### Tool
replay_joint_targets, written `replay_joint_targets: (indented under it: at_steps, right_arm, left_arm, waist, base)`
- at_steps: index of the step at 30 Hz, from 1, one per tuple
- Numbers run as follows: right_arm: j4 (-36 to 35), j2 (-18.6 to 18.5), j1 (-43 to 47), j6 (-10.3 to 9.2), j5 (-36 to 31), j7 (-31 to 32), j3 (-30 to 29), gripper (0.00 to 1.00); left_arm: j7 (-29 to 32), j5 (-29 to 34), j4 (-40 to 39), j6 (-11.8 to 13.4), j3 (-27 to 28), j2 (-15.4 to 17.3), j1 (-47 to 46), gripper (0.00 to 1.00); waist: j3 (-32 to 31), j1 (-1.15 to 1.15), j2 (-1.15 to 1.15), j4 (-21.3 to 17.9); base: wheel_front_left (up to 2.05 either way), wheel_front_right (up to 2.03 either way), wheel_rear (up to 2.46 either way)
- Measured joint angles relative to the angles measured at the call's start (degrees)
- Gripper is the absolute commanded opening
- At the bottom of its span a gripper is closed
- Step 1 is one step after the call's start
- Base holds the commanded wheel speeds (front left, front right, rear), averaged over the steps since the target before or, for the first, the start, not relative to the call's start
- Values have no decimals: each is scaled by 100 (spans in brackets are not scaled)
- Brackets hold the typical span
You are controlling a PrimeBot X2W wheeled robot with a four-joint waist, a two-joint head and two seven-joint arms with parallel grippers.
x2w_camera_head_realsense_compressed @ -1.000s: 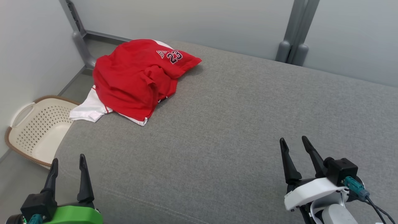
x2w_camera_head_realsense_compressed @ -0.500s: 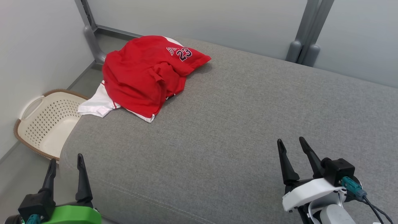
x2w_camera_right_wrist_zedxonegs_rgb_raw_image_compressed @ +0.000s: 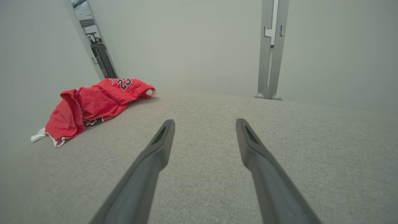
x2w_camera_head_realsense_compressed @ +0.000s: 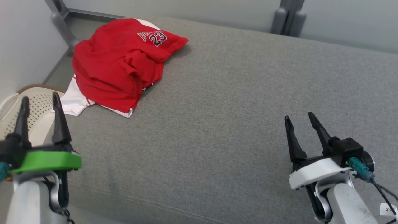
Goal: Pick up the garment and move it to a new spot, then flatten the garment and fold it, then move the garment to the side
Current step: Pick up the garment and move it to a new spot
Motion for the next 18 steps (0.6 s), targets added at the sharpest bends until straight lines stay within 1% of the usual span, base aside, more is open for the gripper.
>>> replay_joint_targets:
  at_steps: [8, 13, 18]
  right_arm:
    - [-520, -221, -391, 2, -279, 141, -292, 100]
    - [-884, -277, -503, 2, -383, 155, -570, 100]
    - [-1167, -278, -556, 3, -479, 163, -812, 100]
  left_arm:
    - [-13, -136, 419, -175, 171, 471, -1568, 100]
    - [-18, -260, 843, -274, 249, 854, -2530, 100]
    - [-2, -324, 1322, -326, 231, 1198, -3173, 100]
  waist:
    - [739, 0, 0, -465]
    - [1242, 0, 0, -814]
    - [1671, 1, 0, -1190]
  base:
    - [0, 0, 0]
    - [0, 0, 0]
    - [0, 0, 0]
